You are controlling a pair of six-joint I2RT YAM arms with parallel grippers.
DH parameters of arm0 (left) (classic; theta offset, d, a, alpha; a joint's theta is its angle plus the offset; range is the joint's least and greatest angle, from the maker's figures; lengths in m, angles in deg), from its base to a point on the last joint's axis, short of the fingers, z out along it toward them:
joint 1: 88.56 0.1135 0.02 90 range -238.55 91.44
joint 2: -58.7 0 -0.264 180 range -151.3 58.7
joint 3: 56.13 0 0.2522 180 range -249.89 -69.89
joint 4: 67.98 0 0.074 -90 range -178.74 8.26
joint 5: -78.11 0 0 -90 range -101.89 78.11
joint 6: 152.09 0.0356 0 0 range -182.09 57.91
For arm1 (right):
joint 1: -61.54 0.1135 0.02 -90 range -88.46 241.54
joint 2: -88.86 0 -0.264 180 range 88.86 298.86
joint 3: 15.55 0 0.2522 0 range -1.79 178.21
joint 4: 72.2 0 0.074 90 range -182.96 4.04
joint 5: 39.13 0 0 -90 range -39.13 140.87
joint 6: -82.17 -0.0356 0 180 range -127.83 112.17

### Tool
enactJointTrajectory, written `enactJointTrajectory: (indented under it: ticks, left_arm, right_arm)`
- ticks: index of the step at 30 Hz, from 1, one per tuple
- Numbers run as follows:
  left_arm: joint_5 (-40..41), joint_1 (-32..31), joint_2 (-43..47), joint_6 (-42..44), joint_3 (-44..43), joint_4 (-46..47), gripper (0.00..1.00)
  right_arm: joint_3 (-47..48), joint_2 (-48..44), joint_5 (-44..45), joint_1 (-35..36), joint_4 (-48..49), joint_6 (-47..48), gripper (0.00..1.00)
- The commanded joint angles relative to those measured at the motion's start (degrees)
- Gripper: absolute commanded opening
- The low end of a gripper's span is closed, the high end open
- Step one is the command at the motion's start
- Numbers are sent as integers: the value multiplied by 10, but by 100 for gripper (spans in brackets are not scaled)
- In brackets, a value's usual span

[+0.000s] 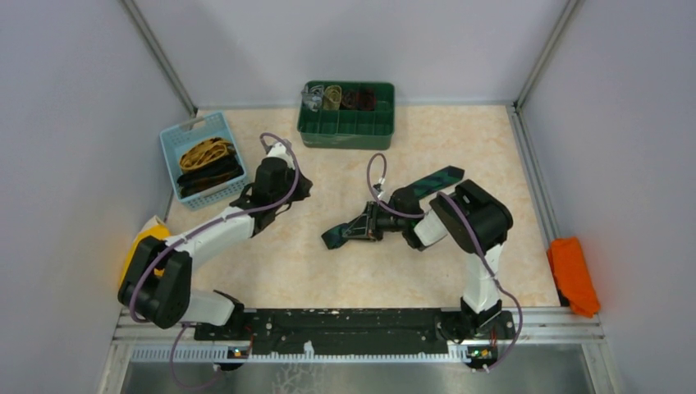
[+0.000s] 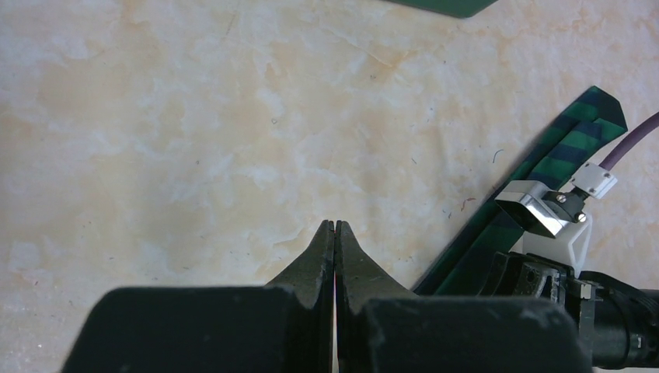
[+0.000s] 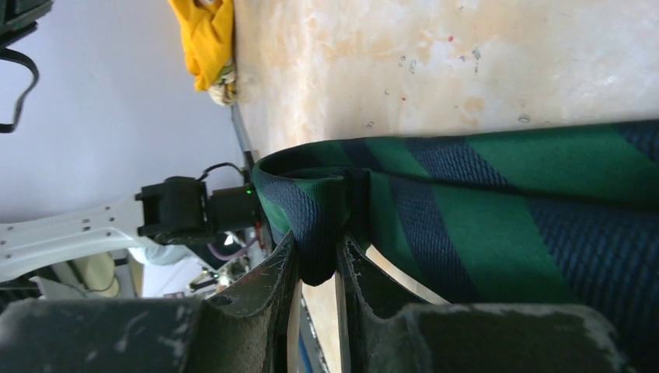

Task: Roll the ties
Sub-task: Roll the tie at the center of the board.

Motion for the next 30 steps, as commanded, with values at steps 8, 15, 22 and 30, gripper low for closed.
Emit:
enactJointTrajectory:
  ticks: [8,15,22,30]
  left_arm:
    - [-23,-10,-29,18,-14,33,0]
    - [-55,-15,-55,31,-14,58,0]
    - [-96,-20,-109,41,-25,85,0]
    - [-134,-26,-189,65,-59,99,0]
  right_arm:
    - [44,-78,106,-5,-219,167,16]
    - [82,-94,148,-4,-321,222,16]
    - [100,-129,188,-3,-388,262,20]
    - [162,-147,253,20,-517,333,34]
